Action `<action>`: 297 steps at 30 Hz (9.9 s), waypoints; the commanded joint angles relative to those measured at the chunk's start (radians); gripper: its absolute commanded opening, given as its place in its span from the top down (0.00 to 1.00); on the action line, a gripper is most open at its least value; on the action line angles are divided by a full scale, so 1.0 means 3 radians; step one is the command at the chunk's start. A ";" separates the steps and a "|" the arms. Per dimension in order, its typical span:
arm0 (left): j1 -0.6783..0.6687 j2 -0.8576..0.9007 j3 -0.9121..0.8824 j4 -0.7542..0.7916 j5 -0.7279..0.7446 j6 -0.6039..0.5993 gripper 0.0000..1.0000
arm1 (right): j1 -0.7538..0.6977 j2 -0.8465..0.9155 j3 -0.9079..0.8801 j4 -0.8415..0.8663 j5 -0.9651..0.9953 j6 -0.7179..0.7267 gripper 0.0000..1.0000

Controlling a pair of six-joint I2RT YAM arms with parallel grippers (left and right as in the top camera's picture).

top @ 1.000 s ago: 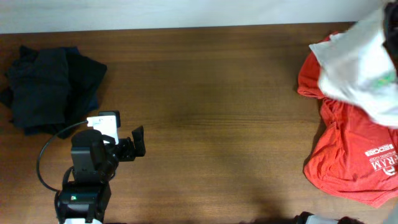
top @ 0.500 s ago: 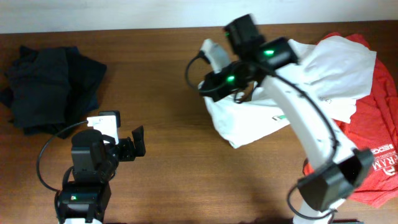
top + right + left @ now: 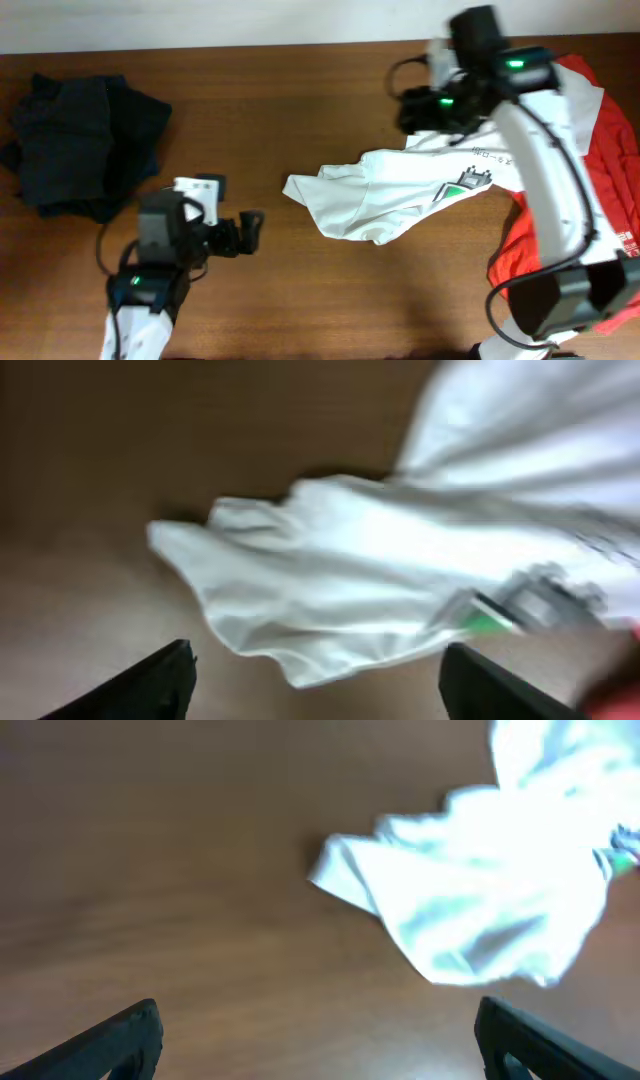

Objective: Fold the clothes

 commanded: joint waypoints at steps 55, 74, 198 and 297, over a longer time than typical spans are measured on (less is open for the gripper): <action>0.0291 0.1682 0.2618 -0.0296 -0.0835 -0.0202 0.99 | -0.1122 0.0076 -0.0441 -0.0483 0.0636 -0.0109 0.11; 0.0482 0.2524 0.2669 0.1265 -0.1105 0.0125 0.99 | -0.1125 0.0097 -0.2483 0.2099 0.0638 -0.0112 0.70; 0.0987 0.3808 0.2461 -0.2408 -0.1063 -0.1358 1.00 | -0.2064 0.1427 -0.0772 0.0923 0.0722 0.0191 0.46; 0.1455 0.1662 0.5268 -0.2426 0.0757 0.0047 1.00 | -0.1029 -0.0299 0.1607 -0.0894 0.0023 -0.0202 0.93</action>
